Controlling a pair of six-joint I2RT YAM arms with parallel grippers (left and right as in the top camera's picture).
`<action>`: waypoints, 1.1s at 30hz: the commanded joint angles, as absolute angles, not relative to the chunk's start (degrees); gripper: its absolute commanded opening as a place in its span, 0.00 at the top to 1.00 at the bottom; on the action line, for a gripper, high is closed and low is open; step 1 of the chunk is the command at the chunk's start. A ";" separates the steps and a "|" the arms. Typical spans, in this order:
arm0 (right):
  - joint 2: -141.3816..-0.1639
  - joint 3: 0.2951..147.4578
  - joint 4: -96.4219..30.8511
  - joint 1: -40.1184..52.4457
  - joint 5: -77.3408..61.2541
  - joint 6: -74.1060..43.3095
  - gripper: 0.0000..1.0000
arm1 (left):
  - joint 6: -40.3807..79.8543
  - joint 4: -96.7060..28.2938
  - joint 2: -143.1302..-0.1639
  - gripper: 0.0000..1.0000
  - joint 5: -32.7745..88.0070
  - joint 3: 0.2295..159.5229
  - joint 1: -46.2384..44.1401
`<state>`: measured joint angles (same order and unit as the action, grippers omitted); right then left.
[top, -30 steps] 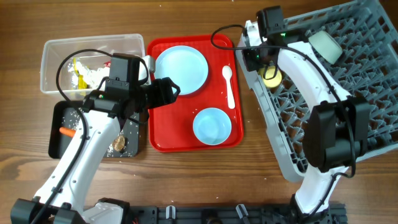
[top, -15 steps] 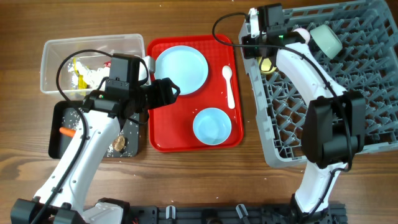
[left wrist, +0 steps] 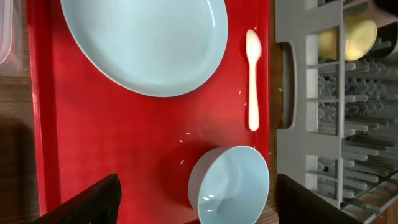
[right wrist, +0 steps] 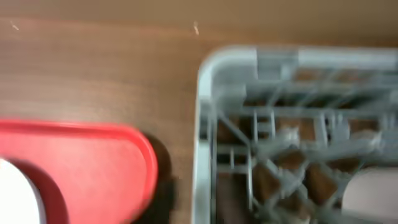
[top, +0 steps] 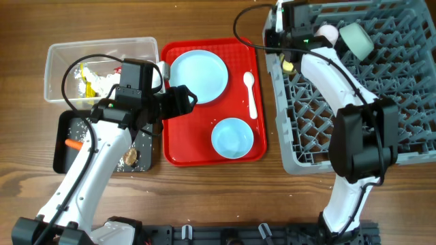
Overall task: Sort waste into correct bins and load items into the dishwasher rack
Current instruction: 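Lower the green bowl into the rack and open the right gripper, then reach the left gripper to the light blue bowl and grasp its rim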
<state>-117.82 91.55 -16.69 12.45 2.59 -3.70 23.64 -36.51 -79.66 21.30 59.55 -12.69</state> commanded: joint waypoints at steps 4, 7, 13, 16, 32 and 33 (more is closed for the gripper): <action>-115.09 93.43 -15.22 13.23 1.52 -4.56 0.13 | 22.74 -36.77 -80.05 0.21 19.59 60.66 -12.36; -111.61 93.43 -16.82 13.23 1.30 -4.51 0.12 | 22.74 -36.77 -80.03 0.25 19.66 60.66 -12.36; -100.55 93.43 -28.77 13.23 -2.94 -4.67 0.12 | 22.74 -41.60 -80.05 0.29 19.66 60.66 -13.45; -96.01 93.43 -36.62 13.23 -4.91 -4.64 0.10 | 22.74 -43.77 -80.05 0.25 19.66 60.66 -15.35; -93.38 93.41 -56.51 13.23 -10.17 -4.51 0.14 | 22.74 -43.27 -80.05 0.92 18.39 60.66 -23.57; -93.38 93.41 -57.30 13.23 -10.17 -4.51 0.17 | 22.74 -43.68 -80.05 0.96 17.15 60.66 -24.18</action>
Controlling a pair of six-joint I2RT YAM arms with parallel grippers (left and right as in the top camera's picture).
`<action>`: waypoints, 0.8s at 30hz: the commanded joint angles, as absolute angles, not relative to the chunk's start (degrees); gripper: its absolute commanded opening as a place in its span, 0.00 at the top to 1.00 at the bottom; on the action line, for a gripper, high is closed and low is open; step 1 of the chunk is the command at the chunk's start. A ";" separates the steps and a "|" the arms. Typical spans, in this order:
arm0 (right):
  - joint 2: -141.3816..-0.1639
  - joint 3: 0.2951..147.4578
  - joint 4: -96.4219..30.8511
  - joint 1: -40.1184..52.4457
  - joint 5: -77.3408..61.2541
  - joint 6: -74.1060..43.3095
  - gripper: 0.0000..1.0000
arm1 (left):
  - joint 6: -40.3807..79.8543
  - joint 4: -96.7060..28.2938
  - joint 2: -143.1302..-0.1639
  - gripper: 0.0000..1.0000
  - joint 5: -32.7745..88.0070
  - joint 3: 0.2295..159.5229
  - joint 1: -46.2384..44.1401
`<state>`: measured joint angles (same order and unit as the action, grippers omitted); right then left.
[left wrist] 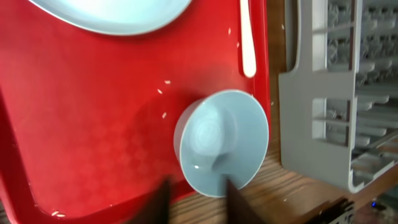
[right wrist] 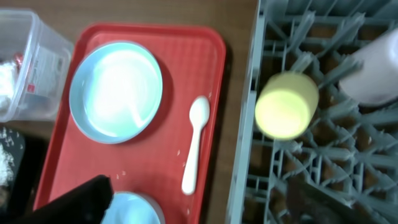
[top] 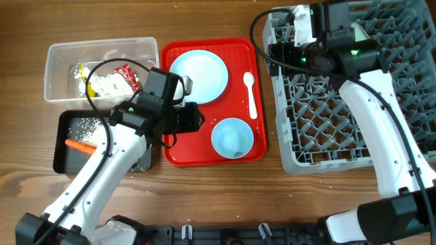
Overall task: Sort waste into correct bins and load items into the dishwasher rack
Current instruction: 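Reach the left gripper to the light blue bowl and grasp its rim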
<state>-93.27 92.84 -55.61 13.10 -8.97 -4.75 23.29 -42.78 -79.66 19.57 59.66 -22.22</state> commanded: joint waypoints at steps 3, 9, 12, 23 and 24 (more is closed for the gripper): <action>-93.41 93.41 -59.61 13.23 -10.17 -4.51 0.22 | 22.76 -44.71 -80.05 0.92 13.47 60.66 -25.98; -93.41 93.36 -63.13 13.23 -10.17 -4.62 0.22 | 25.15 -46.57 -81.76 0.73 10.79 60.64 -28.45; -93.41 93.30 -63.55 13.23 -10.17 -4.62 0.21 | 25.43 -46.46 -84.79 0.60 10.81 60.64 -28.97; -93.41 93.30 -63.72 13.23 -10.17 -4.67 0.21 | 26.44 -40.29 -98.04 0.57 18.61 60.64 -30.55; -93.41 93.30 -63.77 13.23 -10.20 -4.69 0.21 | 26.44 -40.14 -98.30 0.57 18.61 60.66 -30.55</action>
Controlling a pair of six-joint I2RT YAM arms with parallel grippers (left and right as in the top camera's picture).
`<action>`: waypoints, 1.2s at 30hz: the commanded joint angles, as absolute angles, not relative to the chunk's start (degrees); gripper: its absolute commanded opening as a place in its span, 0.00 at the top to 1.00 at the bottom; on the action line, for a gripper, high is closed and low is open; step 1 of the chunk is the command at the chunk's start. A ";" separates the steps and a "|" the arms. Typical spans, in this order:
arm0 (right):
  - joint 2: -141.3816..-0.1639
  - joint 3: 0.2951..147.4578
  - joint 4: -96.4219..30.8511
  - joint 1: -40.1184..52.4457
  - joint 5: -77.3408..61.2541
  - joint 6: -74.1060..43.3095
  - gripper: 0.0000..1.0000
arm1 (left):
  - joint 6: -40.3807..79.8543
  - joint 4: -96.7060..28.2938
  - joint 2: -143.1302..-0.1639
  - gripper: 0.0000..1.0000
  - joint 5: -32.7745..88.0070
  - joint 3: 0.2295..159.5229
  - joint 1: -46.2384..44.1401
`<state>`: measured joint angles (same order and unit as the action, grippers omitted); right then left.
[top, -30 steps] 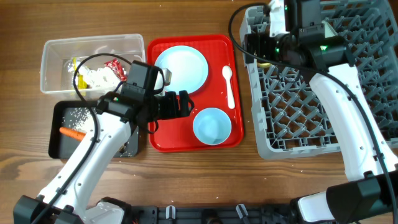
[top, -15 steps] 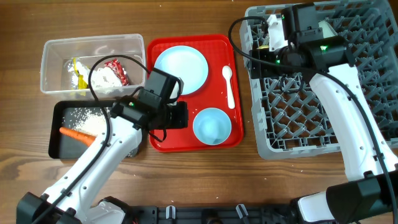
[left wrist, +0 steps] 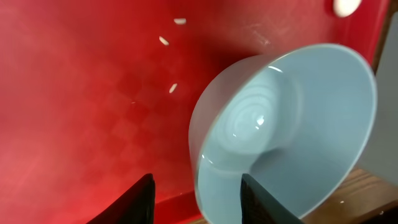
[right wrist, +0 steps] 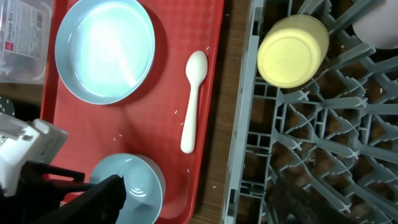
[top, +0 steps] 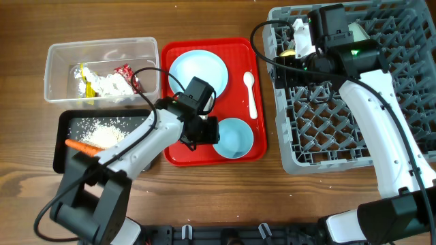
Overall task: Sort waste into correct bins and load items into the dishwasher rack
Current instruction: 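Reach the left gripper to the light blue bowl and grasp its rim, then lift the light blue bowl and grasp it with the right gripper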
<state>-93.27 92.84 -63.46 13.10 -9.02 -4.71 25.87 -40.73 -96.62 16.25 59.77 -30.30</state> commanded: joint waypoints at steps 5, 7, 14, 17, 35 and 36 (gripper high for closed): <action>-93.41 93.30 -63.77 13.23 -10.20 -4.69 0.21 | 26.46 -39.59 -98.50 0.68 18.63 60.66 -30.55; -93.41 93.30 -63.94 13.23 -10.20 -4.69 0.21 | 26.79 -39.59 -98.50 0.78 18.63 60.64 -30.55; -93.41 93.30 -65.45 13.23 -10.17 -4.67 0.21 | 27.53 -39.33 -98.74 0.83 18.57 60.64 -30.55; -93.41 93.30 -65.89 13.23 -10.22 -4.69 0.21 | 27.53 -39.20 -99.48 0.92 18.59 60.64 -30.55; -93.41 93.30 -68.64 14.41 -24.05 -0.01 0.22 | 27.51 -38.85 -89.58 0.96 15.53 64.12 -30.48; -93.41 93.30 -68.64 14.90 -23.97 0.08 0.22 | 27.51 -38.83 -88.84 0.96 15.53 64.20 -30.48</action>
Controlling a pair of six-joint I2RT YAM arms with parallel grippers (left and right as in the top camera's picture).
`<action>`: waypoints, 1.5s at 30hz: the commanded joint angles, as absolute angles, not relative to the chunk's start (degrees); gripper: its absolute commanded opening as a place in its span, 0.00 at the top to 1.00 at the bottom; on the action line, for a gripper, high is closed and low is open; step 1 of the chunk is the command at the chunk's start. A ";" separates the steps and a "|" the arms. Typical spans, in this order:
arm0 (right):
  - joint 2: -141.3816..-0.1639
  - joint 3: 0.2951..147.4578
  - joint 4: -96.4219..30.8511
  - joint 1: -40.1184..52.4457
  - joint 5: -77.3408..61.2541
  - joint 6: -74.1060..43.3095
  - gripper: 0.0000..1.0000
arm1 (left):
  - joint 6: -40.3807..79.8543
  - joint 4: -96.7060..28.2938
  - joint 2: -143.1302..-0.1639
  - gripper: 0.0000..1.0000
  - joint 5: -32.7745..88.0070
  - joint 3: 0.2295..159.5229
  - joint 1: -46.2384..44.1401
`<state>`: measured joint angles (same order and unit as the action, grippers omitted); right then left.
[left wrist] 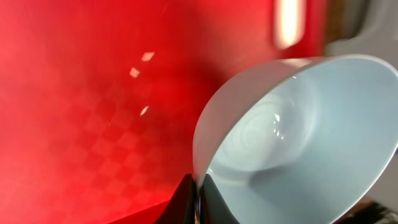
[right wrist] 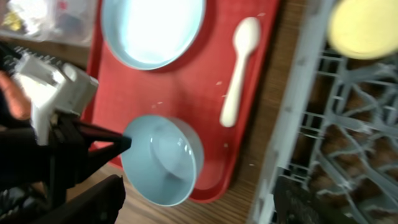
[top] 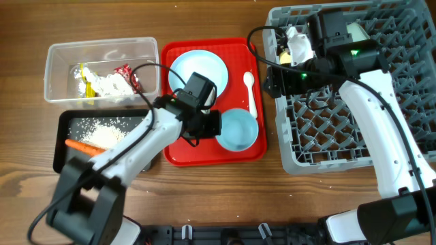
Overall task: Sort waste into correct bins and load items into the dishwasher rack
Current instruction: 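Lift the light blue bowl and grasp it with the right gripper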
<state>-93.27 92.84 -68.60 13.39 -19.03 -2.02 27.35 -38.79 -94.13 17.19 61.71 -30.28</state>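
My left gripper is shut on the left rim of the pale blue bowl, one finger inside and one outside. The bowl is tipped and raised off the red tray; in the right wrist view the bowl overhangs the tray's front edge. A pale blue plate and a white spoon lie on the tray. The grey dishwasher rack stands to the right. My right gripper hangs open over the gap between tray and rack, holding nothing.
A clear bin with wrappers sits at the back left. In front of it, a black bin holds rice and a carrot piece. Inside the rack's far left corner are a yellow cup and a white cup.
My left gripper stood open with its fingers astride the bowl's rim; now it is shut on the rim and the bowl is tipped, higher and slightly further right. The right gripper sits nearer the tray.
First my left gripper hung open over the tray's left side while the right was at the rack's far left corner. Then the left was closer to the bowl and the right looked down on tray and rack. Later the left straddled the rim, and now grips it.
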 commanded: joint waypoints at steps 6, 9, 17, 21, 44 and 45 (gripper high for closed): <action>-93.41 93.30 -67.61 19.16 -23.57 0.01 0.24 | 27.49 -39.64 -85.01 0.96 14.22 64.23 -30.48; -93.43 93.30 -66.72 22.04 -21.39 -0.05 0.27 | 27.49 -40.18 -84.58 0.96 13.87 64.23 -30.48; -93.43 93.25 -66.76 26.76 -15.81 -0.21 0.33 | 27.38 -40.32 -83.74 0.96 13.82 64.27 -29.10; -93.43 93.19 -66.94 26.94 -9.10 -3.49 0.36 | 27.27 -40.75 -82.65 0.96 13.82 64.27 -28.01; -93.43 79.59 -56.42 27.20 -11.18 -4.62 0.54 | 27.03 -41.41 -78.74 0.96 13.85 64.27 -27.20; -93.43 79.59 -56.05 27.20 -11.18 -4.69 0.55 | 27.05 -41.41 -78.74 0.96 13.85 64.27 -27.20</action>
